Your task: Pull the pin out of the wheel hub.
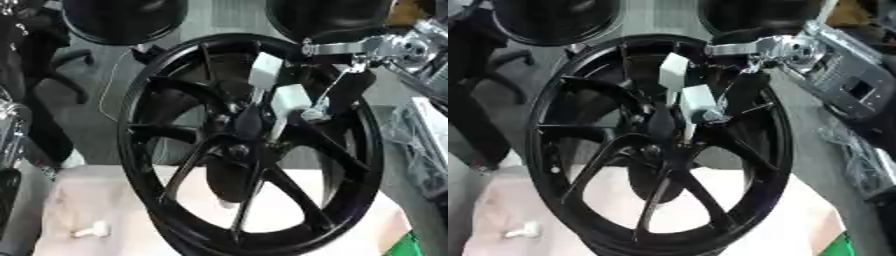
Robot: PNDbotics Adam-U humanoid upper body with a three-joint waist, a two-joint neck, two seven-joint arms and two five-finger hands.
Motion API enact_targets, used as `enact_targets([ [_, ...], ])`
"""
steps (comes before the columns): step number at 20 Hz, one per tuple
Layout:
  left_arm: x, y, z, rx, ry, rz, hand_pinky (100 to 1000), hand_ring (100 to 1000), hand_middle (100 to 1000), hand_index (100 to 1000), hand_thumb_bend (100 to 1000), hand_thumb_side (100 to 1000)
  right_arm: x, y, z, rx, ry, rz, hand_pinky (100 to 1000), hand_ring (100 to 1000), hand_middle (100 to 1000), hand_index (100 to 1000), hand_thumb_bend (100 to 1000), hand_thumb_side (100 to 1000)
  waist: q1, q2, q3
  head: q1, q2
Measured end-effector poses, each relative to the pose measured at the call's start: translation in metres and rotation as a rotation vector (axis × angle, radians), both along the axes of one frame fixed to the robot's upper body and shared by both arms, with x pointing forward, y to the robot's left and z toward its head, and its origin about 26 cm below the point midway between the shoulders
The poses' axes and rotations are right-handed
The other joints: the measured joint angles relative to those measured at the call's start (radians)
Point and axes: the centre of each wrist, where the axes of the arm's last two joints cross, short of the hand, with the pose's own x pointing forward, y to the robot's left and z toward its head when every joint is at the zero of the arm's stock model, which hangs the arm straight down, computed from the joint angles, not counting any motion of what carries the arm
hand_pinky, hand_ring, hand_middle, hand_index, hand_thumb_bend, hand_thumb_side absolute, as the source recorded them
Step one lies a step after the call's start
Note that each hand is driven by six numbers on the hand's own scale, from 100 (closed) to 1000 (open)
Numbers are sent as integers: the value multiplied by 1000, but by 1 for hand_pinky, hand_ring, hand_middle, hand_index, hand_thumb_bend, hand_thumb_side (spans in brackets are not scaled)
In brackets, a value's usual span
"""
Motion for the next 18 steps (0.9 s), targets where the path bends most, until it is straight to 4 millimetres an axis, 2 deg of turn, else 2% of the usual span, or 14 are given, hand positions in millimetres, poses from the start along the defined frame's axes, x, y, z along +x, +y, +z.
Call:
enact_targets([
  [4,0,0,0,0,0,0,692,747,670,649,349,566,-1,1,0,6,-9,2,716,577,518,593,152,206,-2,0,1,0,0],
  [7,0,0,0,0,0,-1,692,748,670,649,347,566,-2,1,1,5,-17,6,714,567,498,580,122,199,-2,0,1,0,0],
  [14,0,0,0,0,0,-1,692,748,670,649,346,567,-5,-1,4,13,-46,13,709,550,480,564,141,164,-2,0,1,0,0],
  [15,0,0,0,0,0,-1,691,748,670,649,346,567,-6,-3,6,17,-52,12,709,547,478,561,106,186,-3,0,1,0,0],
  [16,0,0,0,0,0,-1,692,748,670,649,346,567,-8,-5,9,23,-61,12,709,546,477,561,147,149,-4,0,0,0,0],
  [18,0,0,0,0,0,-1,692,748,670,649,346,567,-12,-11,16,40,-81,8,709,544,476,560,157,131,-4,0,-1,0,0],
])
